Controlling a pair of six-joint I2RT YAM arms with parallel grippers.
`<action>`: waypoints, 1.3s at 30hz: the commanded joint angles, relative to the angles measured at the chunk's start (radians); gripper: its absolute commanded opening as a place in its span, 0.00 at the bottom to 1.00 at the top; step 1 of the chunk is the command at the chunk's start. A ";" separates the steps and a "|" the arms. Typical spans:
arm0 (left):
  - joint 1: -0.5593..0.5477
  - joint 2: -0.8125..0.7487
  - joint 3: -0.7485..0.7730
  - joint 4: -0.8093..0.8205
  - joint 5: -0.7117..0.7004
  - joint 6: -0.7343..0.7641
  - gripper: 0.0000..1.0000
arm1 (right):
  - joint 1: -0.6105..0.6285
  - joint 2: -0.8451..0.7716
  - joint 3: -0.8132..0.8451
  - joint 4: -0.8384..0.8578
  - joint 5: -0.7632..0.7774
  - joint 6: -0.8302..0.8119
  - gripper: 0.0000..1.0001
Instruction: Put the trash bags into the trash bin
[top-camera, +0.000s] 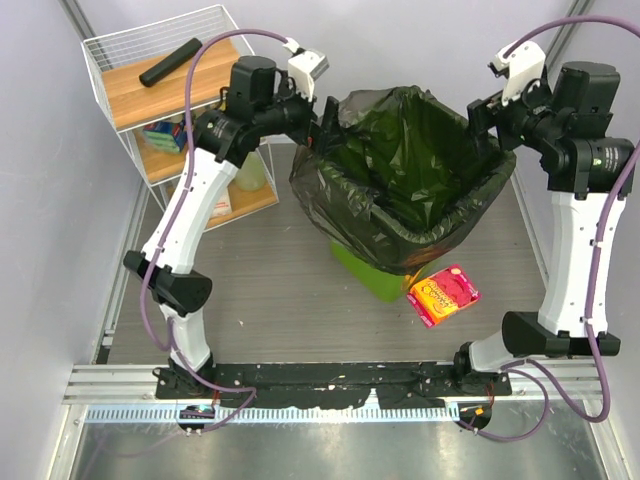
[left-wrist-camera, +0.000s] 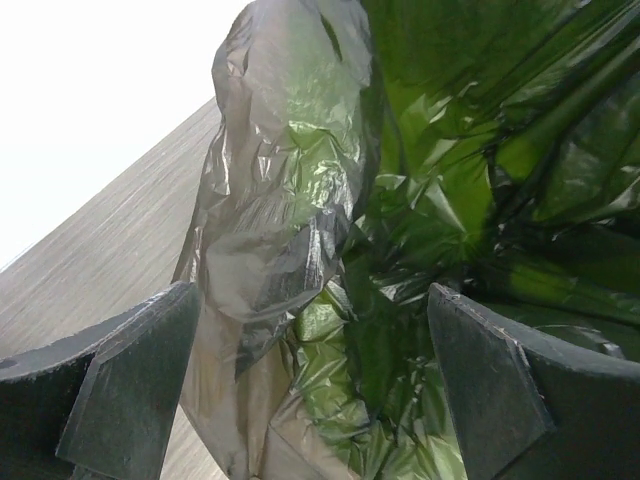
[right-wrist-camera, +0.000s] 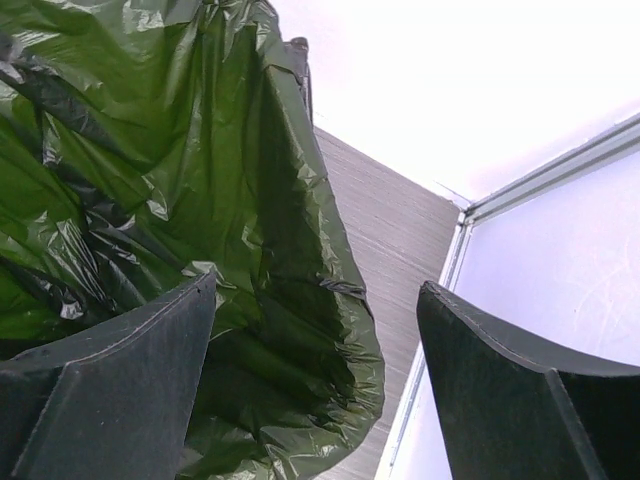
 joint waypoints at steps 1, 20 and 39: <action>0.017 -0.101 0.000 0.093 0.023 -0.074 1.00 | -0.036 -0.055 -0.049 0.138 0.007 0.097 0.86; 0.130 -0.584 -0.607 0.290 -0.559 -0.048 1.00 | -0.162 -0.204 -0.277 0.426 0.293 0.346 0.89; 0.130 -0.753 -0.859 0.423 -0.568 -0.037 1.00 | -0.162 -0.341 -0.481 0.491 0.360 0.353 0.89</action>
